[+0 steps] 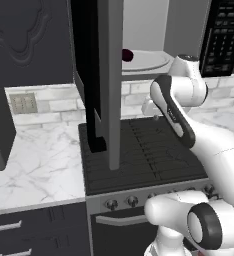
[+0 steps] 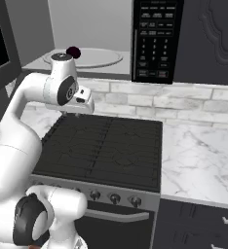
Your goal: Close the microwave door.
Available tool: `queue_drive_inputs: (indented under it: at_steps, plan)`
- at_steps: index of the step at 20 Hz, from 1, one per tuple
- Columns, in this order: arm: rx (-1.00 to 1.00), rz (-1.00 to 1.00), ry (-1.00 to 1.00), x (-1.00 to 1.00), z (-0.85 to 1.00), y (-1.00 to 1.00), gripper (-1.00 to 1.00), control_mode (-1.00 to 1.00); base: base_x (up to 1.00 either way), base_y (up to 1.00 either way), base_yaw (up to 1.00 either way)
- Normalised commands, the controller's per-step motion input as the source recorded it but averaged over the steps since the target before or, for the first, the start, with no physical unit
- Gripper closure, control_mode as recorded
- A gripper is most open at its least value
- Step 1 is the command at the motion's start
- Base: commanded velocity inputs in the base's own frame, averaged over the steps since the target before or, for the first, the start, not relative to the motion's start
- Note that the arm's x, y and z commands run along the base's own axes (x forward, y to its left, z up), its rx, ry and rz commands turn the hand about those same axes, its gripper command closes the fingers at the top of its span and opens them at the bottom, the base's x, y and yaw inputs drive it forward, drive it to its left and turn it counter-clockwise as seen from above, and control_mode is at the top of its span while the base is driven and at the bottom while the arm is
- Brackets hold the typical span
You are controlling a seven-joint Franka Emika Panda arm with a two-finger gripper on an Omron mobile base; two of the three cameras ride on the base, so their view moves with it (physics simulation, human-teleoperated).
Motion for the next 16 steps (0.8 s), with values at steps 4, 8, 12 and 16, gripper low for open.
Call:
queue_drive_inputs:
  at_steps: [4,8,12,16]
  plan:
    - [0.0,0.0,-0.25,-0.72,0.23,0.0,-1.0,-1.0,0.0,0.0,0.0]
    - [0.0,0.05,-0.53,-1.0,0.66,0.01,-1.0,-1.0,0.0,0.0,0.0]
    - [0.06,0.04,-0.44,-1.0,0.54,0.0,-1.0,-1.0,0.0,0.0,0.0]
    - [0.06,0.01,-0.37,-1.0,0.41,0.0,-1.0,-1.0,0.0,0.0,0.0]
